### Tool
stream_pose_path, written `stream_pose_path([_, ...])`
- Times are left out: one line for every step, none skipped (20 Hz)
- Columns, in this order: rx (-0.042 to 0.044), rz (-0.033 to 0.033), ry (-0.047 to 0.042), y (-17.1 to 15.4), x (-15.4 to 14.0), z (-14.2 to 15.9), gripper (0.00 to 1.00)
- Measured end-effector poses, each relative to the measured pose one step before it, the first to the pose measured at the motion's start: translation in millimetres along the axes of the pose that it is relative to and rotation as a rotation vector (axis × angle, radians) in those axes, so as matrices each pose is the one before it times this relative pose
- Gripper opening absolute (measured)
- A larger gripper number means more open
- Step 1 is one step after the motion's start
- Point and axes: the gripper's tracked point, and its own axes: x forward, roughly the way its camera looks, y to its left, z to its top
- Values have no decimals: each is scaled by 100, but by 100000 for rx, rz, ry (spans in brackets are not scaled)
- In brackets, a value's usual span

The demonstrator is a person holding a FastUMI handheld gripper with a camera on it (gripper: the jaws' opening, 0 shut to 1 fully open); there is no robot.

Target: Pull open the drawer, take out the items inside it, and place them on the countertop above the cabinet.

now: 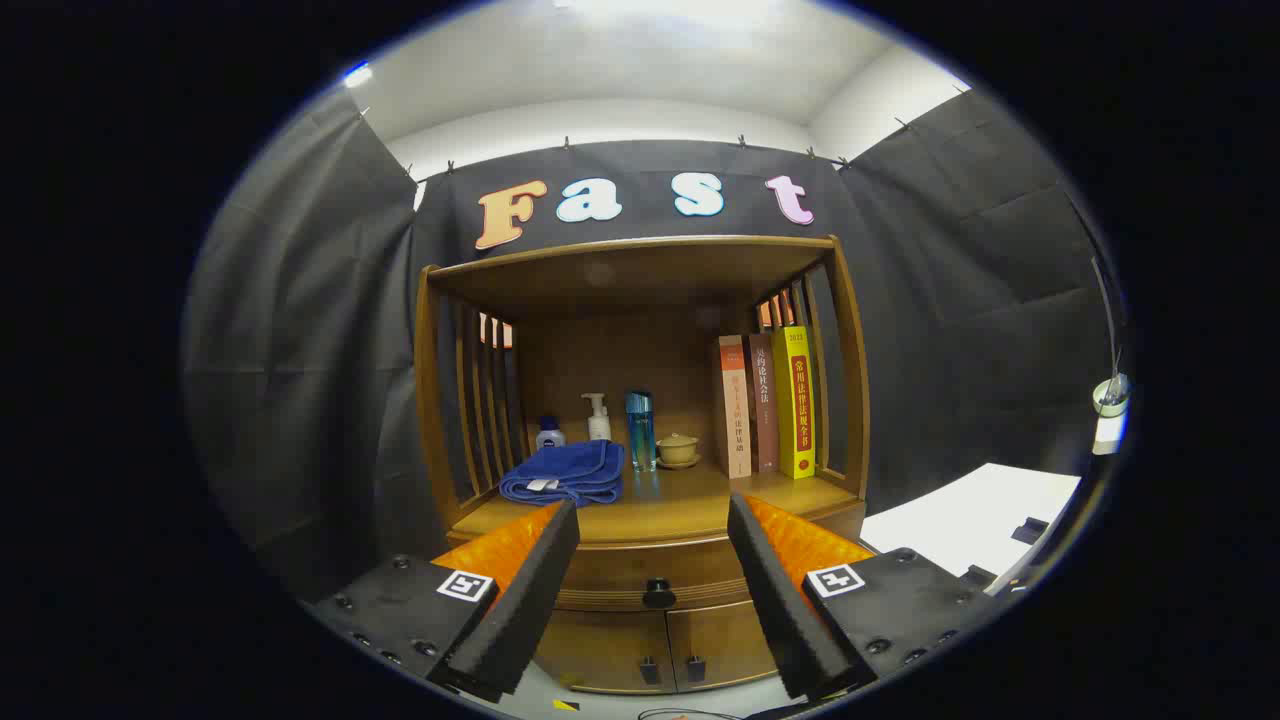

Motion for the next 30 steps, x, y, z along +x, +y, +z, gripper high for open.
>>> stream_pose_path([29,148,-67,152,100,38,98])
stream_pose_path([77,47,182,133,132,-4,98])
stream_pose_path([261,-67,53,148,36,-14,98])
stream_pose_path([532,32,-650,160,-76,155,98])
stream_pose_path([317,184,-466,230,16,200,98])
stream_pose_path([-50,-163,58,77,79,-36,98])
stream_pose_path([-74,-43,104,108,5,-116,98])
stream_pose_path([-64,423,-242,250,-86,26,98])
stream_pose_path([-190,687,-249,309,13,53,98])
stream_pose_path([-157,596,-238,231,14,87,98])
stream_pose_path([-214,142,-88,127,165,-31,98])
stream_pose_path([-539,315,-15,158,174,-50,98])
stream_pose_path([-510,325,30,288,298,116,98])
stream_pose_path([-106,-28,-545,192,170,29,98])
stream_pose_path([863,195,-553,163,118,185,98])
stream_pose_path([1468,347,-119,278,19,-38,98])
stream_pose_path([1491,51,148,229,101,-156,98])
stream_pose_path([1102,261,97,190,-60,-90,98])
stream_pose_path([171,841,-212,380,-84,13,98])
stream_pose_path([-1086,553,-260,238,176,105,98])
stream_pose_path([-1445,-433,663,1,304,85,98])
stream_pose_path([-941,-619,-66,-157,237,301,98])
stream_pose_path([-851,-83,-1031,74,285,698,98])
stream_pose_path([-1535,-149,-949,137,336,494,98])
stream_pose_path([-2018,-615,-1053,-14,412,385,98])
stream_pose_path([-1958,-609,-487,-41,12,63,98])
stream_pose_path([-1453,875,297,284,-259,-495,98])
stream_pose_path([-812,1262,352,461,-362,-688,98])
stream_pose_path([-291,43,110,147,-535,-674,98])
stream_pose_path([83,-119,589,-187,-507,-789,98])
